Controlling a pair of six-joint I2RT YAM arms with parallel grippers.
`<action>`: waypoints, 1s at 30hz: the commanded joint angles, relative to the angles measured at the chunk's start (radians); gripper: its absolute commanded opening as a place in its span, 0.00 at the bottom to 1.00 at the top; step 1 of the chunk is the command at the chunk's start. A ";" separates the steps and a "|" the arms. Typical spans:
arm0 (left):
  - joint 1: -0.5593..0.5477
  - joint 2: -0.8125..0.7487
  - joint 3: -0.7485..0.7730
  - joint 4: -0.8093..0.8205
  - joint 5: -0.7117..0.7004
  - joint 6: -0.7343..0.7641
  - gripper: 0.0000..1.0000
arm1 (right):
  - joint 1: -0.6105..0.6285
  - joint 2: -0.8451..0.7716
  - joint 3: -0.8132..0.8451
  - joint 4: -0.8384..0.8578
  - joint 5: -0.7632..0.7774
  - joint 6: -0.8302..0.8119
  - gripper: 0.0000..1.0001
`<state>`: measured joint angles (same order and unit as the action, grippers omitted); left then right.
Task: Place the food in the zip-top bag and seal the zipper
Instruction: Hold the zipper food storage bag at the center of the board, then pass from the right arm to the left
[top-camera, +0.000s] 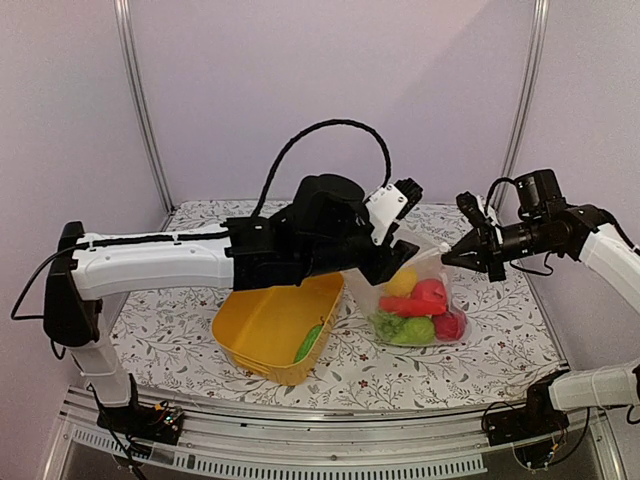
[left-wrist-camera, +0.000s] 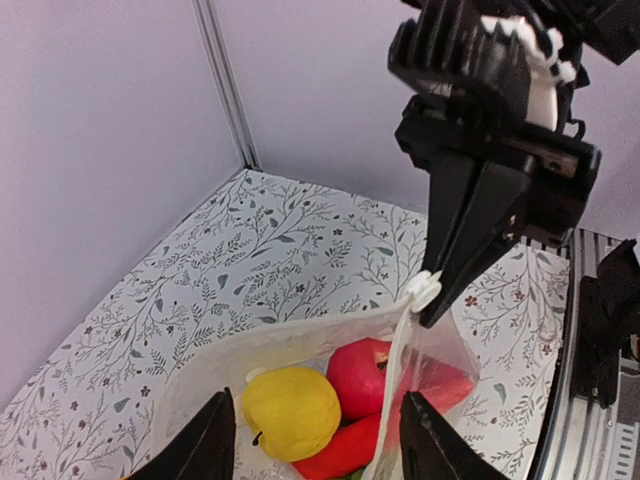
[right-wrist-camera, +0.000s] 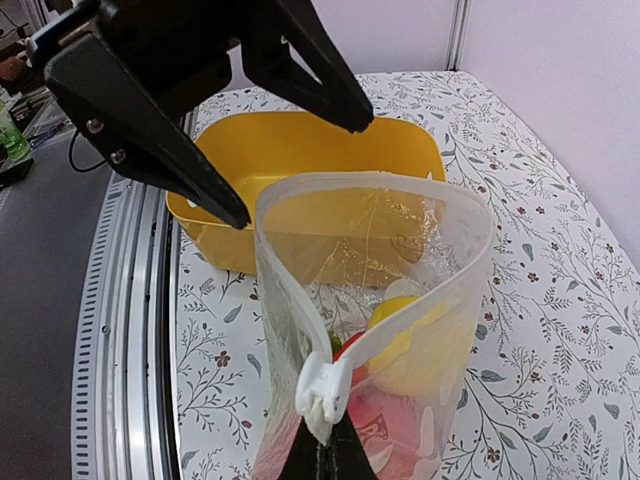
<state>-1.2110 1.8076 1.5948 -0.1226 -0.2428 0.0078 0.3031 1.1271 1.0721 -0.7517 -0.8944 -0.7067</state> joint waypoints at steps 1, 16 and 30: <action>-0.024 -0.045 -0.019 0.046 0.088 0.110 0.57 | 0.033 -0.049 0.039 -0.111 0.033 -0.055 0.00; -0.022 0.099 0.158 -0.001 0.433 0.143 0.56 | 0.057 -0.146 0.095 -0.274 0.050 -0.088 0.00; -0.017 0.171 0.223 0.006 0.496 0.086 0.30 | 0.057 -0.162 0.088 -0.306 0.053 -0.105 0.00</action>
<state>-1.2297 1.9419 1.7790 -0.1101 0.2195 0.1120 0.3534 0.9821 1.1519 -1.0508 -0.8238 -0.7937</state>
